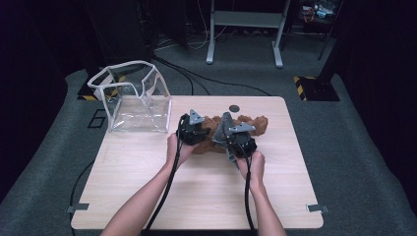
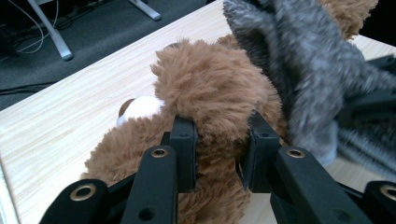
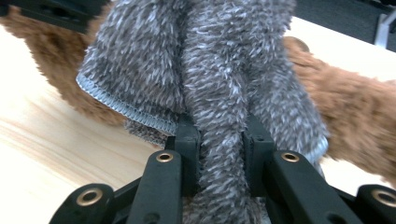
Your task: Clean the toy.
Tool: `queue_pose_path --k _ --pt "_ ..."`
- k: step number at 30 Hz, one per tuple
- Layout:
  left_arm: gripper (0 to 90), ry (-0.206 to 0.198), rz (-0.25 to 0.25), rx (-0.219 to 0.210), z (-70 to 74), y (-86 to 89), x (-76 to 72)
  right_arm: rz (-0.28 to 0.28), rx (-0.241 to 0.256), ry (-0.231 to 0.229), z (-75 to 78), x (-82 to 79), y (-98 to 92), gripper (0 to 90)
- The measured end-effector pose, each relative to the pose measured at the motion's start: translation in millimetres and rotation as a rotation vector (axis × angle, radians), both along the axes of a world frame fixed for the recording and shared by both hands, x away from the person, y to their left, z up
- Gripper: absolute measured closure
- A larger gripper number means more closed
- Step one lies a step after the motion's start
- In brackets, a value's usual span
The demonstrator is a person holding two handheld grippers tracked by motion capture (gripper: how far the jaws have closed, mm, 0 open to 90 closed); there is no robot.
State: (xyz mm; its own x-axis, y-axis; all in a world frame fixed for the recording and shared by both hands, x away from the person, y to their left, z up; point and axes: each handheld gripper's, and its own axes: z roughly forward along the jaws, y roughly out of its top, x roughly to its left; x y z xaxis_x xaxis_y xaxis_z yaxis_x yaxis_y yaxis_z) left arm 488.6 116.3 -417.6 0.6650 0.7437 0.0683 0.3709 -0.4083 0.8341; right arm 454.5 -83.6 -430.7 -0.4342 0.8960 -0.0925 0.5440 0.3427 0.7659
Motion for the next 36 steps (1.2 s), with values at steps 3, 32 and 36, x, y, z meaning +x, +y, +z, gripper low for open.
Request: queue_pose_path --k 3,32,36 --pt "70.1 -0.001 -0.001 -0.002 -0.6 0.6 0.2 -0.021 0.002 -0.002 1.2 -0.3 -11.0 72.7" --pt "69.4 0.007 -0.001 -0.022 -2.8 2.7 0.6 -0.074 0.017 -0.022 16.8 -8.8 -37.9 72.2" --pt "69.8 0.007 0.001 -0.020 -2.7 2.6 0.4 0.007 0.024 -0.036 20.6 -10.2 -4.6 71.9"
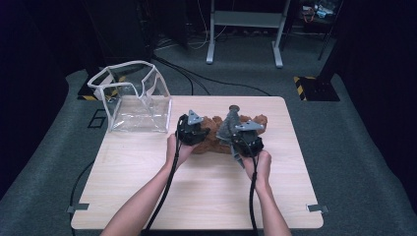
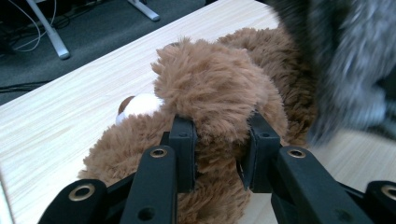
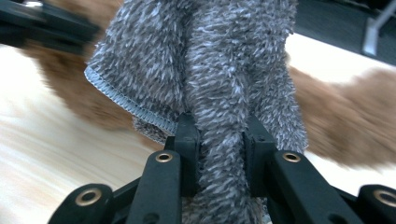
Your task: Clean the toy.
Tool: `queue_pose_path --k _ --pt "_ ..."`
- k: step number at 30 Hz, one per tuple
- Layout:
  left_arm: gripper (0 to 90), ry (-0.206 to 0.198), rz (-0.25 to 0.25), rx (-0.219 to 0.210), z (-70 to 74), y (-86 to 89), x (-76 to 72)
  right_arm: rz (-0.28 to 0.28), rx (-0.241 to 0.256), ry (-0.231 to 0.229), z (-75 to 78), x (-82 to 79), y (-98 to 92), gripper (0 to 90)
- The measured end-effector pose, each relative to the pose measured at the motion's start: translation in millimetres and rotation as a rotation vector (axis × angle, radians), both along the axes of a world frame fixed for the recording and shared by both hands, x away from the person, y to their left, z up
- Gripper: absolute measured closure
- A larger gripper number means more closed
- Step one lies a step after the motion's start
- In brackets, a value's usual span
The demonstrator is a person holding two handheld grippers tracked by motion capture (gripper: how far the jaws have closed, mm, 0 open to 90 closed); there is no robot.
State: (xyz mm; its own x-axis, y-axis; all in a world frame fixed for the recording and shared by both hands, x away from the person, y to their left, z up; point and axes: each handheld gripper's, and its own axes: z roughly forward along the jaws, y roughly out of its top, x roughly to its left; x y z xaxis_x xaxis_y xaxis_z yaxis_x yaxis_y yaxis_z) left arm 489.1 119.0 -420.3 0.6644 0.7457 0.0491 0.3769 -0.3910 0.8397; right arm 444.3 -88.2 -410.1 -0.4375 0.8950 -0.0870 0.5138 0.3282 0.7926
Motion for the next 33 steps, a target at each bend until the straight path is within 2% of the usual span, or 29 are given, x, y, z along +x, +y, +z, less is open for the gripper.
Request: queue_pose_path --k 4,6,14,17,22,29,33 --pt "67.3 0.000 -0.005 -0.003 0.4 1.4 -0.2 0.054 -0.005 0.003 0.1 3.2 22.4 71.8" --pt "62.2 0.003 0.003 -0.003 0.4 3.9 0.4 0.049 -0.025 0.018 -2.1 5.7 30.8 71.7" --pt "61.2 0.010 0.020 -0.004 -3.0 8.5 1.9 0.020 -0.041 0.062 -13.2 15.4 31.4 71.8" --pt "61.9 0.009 0.021 -0.001 -2.8 8.3 1.7 0.004 -0.048 0.055 -14.9 15.0 25.7 71.8" --pt "62.2 0.011 0.018 0.005 -2.8 9.5 2.4 -0.030 -0.046 0.058 -14.5 13.2 4.4 71.8" --pt "61.9 0.010 0.021 0.005 -2.0 9.2 2.5 -0.121 -0.037 0.055 -11.9 16.8 -32.9 71.7" --pt "59.9 0.012 0.024 0.010 -1.5 10.8 2.1 -0.169 -0.043 0.053 -12.1 18.6 -46.9 71.7"
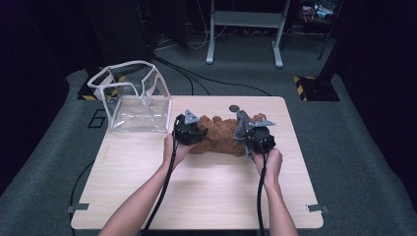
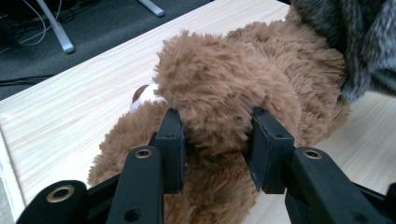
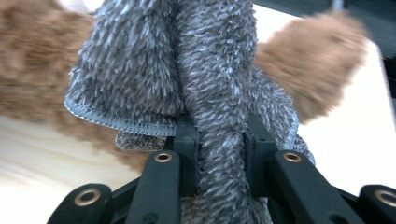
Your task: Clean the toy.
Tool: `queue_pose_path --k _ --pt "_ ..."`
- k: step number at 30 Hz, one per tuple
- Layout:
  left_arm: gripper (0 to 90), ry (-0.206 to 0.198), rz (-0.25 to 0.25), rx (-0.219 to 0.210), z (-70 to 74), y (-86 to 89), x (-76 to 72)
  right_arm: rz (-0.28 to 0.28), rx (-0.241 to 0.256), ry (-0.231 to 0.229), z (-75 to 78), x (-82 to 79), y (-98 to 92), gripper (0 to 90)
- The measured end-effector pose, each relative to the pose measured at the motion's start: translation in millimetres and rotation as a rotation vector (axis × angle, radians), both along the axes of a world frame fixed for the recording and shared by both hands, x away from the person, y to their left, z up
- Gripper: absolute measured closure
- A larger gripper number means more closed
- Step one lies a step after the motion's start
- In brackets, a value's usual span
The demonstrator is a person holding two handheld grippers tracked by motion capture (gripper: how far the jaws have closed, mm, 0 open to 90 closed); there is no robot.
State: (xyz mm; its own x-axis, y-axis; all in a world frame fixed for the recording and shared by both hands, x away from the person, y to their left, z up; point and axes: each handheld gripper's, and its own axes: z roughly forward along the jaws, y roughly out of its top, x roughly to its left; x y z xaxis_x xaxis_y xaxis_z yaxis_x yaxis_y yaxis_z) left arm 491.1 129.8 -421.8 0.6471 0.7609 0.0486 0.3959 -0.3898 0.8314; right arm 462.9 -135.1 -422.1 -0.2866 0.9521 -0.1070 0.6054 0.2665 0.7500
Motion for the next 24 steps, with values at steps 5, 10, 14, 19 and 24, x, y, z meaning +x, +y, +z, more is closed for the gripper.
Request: queue_pose_path --k 5,10,14,19,24 --pt "52.4 0.005 0.020 0.008 -2.8 5.4 -0.5 -0.049 0.002 -0.010 -0.7 -4.3 -14.5 71.5" --pt "50.8 0.015 0.043 0.007 -8.6 12.4 0.7 0.013 0.015 -0.029 -1.6 -21.4 -3.4 71.5" --pt "50.0 0.010 0.043 0.018 -9.0 13.4 -0.6 0.122 0.014 -0.009 -7.4 -29.7 24.6 71.4" --pt "47.8 0.007 0.048 0.034 -9.6 17.4 -4.7 0.134 -0.009 0.027 -19.2 -24.0 48.5 71.4" --pt "45.1 0.014 0.055 0.044 -13.9 28.5 -6.7 0.121 0.011 0.033 -25.1 -17.9 41.8 71.5"
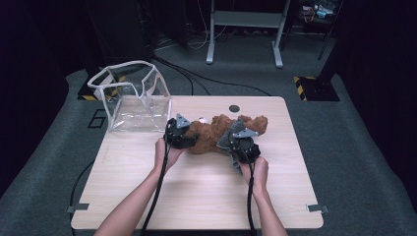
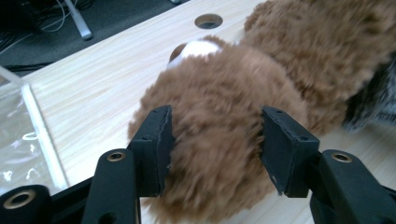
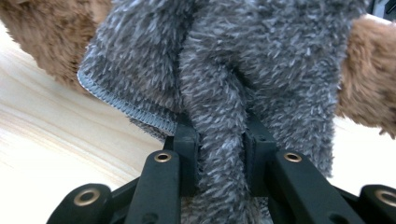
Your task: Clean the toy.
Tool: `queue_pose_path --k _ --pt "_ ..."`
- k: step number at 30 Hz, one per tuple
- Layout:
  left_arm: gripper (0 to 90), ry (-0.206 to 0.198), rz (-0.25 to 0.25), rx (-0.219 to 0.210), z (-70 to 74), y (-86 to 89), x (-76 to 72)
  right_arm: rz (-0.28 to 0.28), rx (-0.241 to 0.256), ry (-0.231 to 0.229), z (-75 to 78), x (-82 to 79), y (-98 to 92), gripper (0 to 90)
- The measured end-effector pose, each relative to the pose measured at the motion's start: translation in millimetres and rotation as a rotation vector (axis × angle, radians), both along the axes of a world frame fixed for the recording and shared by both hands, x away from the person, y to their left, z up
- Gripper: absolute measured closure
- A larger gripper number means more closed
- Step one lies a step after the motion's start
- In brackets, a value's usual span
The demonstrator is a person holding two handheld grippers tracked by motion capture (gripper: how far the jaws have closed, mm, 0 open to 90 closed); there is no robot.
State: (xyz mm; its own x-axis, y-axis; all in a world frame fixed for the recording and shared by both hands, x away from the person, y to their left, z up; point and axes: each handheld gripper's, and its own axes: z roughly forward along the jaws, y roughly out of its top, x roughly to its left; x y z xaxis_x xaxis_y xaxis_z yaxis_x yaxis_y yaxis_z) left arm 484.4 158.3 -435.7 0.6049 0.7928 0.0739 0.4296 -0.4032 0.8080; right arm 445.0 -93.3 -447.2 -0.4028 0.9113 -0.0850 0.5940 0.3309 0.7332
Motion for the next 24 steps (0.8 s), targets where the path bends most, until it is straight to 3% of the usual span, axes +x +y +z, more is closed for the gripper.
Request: queue_pose_path --k 4,9,14,16,21,24 --pt "44.5 0.014 -0.001 -0.009 -5.1 2.2 1.0 -0.010 0.012 -0.002 -1.0 -0.7 -3.1 71.4" --pt "56.9 0.011 -0.018 0.006 -6.7 -1.5 1.5 -0.003 0.006 0.001 -0.1 -0.6 -3.8 71.3" --pt "63.3 0.022 -0.030 -0.001 -7.8 0.9 1.6 -0.031 0.013 -0.001 -1.6 -1.6 -14.1 71.4" --pt "62.8 0.017 -0.033 -0.001 -7.7 2.4 0.3 -0.047 0.012 0.001 -3.7 -2.1 -20.1 71.3" --pt "50.6 0.027 -0.035 -0.016 -10.1 8.0 -4.9 -0.068 0.012 0.009 -9.7 -2.9 -29.8 71.2" --pt "58.0 0.014 -0.033 -0.013 -11.6 11.6 -8.5 -0.071 0.008 0.001 -10.9 -4.3 -33.0 71.2"
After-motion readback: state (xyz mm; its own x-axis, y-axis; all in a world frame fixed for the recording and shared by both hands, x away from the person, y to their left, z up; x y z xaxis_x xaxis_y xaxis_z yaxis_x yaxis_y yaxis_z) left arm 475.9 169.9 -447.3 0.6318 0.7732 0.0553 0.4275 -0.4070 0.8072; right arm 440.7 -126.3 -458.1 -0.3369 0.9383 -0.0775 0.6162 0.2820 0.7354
